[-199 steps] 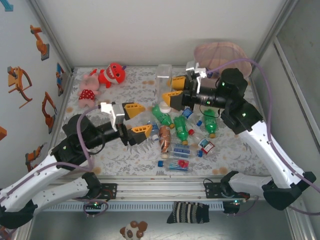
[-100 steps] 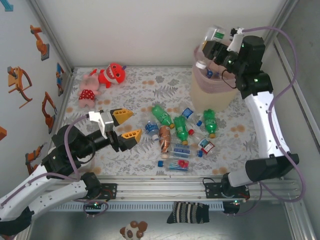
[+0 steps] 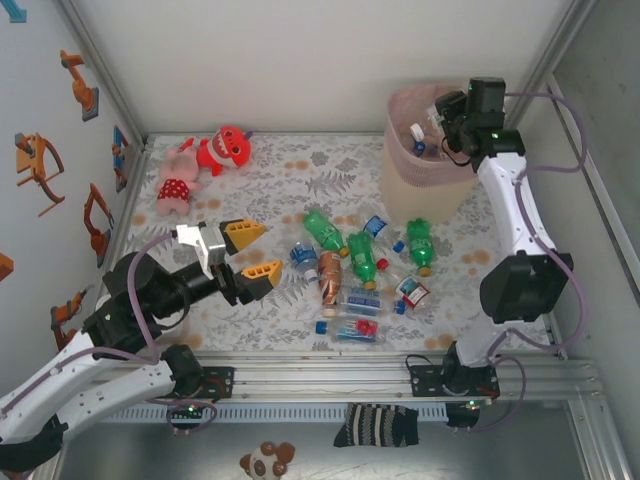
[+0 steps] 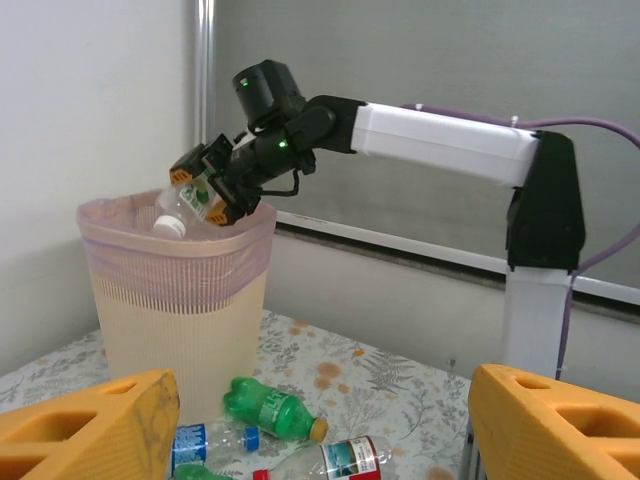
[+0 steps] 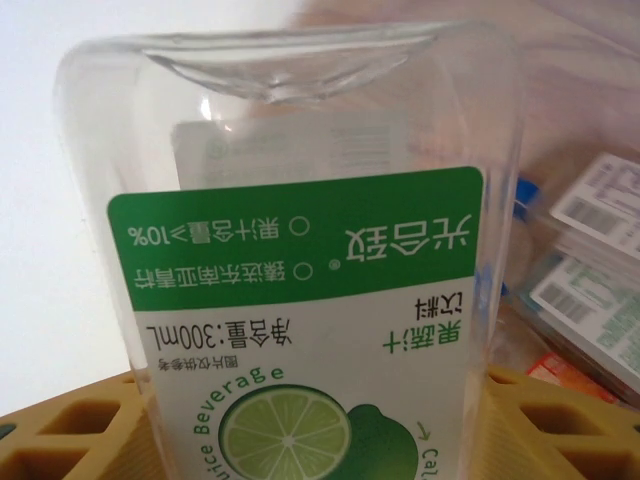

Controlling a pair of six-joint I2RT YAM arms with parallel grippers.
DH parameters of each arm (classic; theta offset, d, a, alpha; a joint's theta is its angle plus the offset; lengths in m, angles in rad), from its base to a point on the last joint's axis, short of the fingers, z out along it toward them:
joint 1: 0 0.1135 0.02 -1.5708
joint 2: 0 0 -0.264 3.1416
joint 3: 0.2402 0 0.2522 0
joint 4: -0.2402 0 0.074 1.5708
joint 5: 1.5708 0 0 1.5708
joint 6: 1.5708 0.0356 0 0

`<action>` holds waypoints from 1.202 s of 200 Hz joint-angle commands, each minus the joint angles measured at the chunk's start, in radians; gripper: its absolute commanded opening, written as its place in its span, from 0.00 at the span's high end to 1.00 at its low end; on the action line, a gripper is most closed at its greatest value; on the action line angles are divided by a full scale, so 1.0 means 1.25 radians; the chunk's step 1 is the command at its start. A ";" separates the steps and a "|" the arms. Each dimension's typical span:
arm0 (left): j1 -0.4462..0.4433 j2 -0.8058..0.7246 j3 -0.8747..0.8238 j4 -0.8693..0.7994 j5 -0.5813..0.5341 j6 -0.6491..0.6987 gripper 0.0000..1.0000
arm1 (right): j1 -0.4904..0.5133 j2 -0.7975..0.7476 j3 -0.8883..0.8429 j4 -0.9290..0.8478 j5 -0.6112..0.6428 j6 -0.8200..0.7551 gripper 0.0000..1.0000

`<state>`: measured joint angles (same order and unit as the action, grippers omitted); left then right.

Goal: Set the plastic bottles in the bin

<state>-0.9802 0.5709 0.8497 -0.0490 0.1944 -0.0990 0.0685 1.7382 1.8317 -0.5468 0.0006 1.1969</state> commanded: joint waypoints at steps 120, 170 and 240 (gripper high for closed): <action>0.002 -0.010 -0.029 0.021 -0.021 -0.023 0.26 | 0.030 0.241 0.198 -0.088 -0.002 0.303 0.51; 0.002 -0.012 -0.033 0.023 -0.033 -0.023 0.26 | 0.030 0.219 0.196 -0.121 0.035 0.311 0.25; 0.002 0.016 -0.027 0.015 -0.067 -0.026 0.26 | 0.030 0.092 0.134 -0.125 0.077 0.304 0.19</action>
<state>-0.9802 0.5732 0.8131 -0.0444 0.1459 -0.1181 0.1028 1.9652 2.0270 -0.6922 0.0296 1.5684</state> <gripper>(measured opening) 0.745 0.810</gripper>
